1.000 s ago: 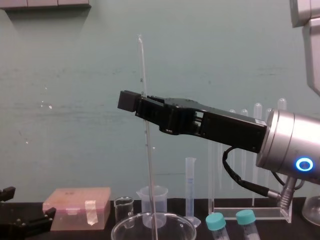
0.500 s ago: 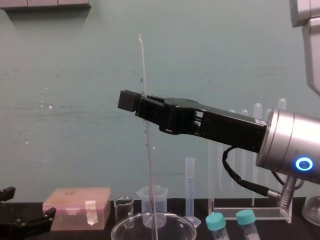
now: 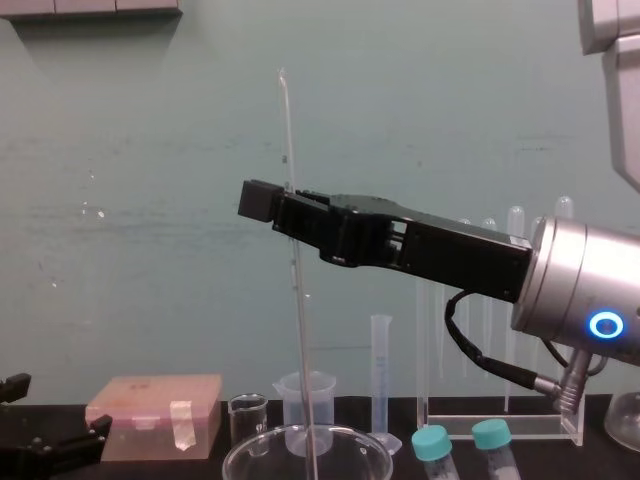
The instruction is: Hold the thermometer with one hand and immerse one end into the beaker, then reinsert it into the test tube rack.
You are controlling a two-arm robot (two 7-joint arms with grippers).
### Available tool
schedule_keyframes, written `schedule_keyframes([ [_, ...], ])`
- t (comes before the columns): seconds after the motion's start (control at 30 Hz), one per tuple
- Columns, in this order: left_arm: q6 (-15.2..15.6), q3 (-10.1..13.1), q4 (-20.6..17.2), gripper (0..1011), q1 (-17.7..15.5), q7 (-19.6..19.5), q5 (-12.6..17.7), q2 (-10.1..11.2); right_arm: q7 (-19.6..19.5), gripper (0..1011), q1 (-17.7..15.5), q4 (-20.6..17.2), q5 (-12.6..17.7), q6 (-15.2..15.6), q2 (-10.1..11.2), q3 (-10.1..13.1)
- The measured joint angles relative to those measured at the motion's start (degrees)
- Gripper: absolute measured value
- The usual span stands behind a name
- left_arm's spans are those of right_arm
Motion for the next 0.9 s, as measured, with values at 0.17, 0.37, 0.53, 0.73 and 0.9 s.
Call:
schedule_keyframes([
  [0.17, 0.00, 0.00, 0.00, 1008, 0.00, 0.00, 0.00, 0.00, 0.00, 55, 0.02, 0.04, 0.00, 0.00, -0.02, 0.02],
  [0.37, 0.00, 0.00, 0.00, 1008, 0.00, 0.00, 0.00, 0.00, -0.02, 55, 0.11, 0.23, -0.04, 0.00, -0.14, 0.04],
  [0.53, 0.00, 0.00, 0.00, 1008, 0.00, 0.00, 0.00, 0.00, -0.05, 55, 0.14, 0.28, -0.06, 0.06, -0.21, 0.04],
  [0.73, 0.00, 0.00, 0.00, 1008, 0.00, 0.00, 0.00, 0.00, -0.34, 55, 0.57, -0.51, 0.51, 1.39, -0.07, 0.31],
  [0.9, 0.00, 0.00, 0.00, 1008, 0.00, 0.00, 0.00, 0.00, 0.21, 55, 2.34, -2.89, 3.49, 3.58, 0.63, 1.67],
])
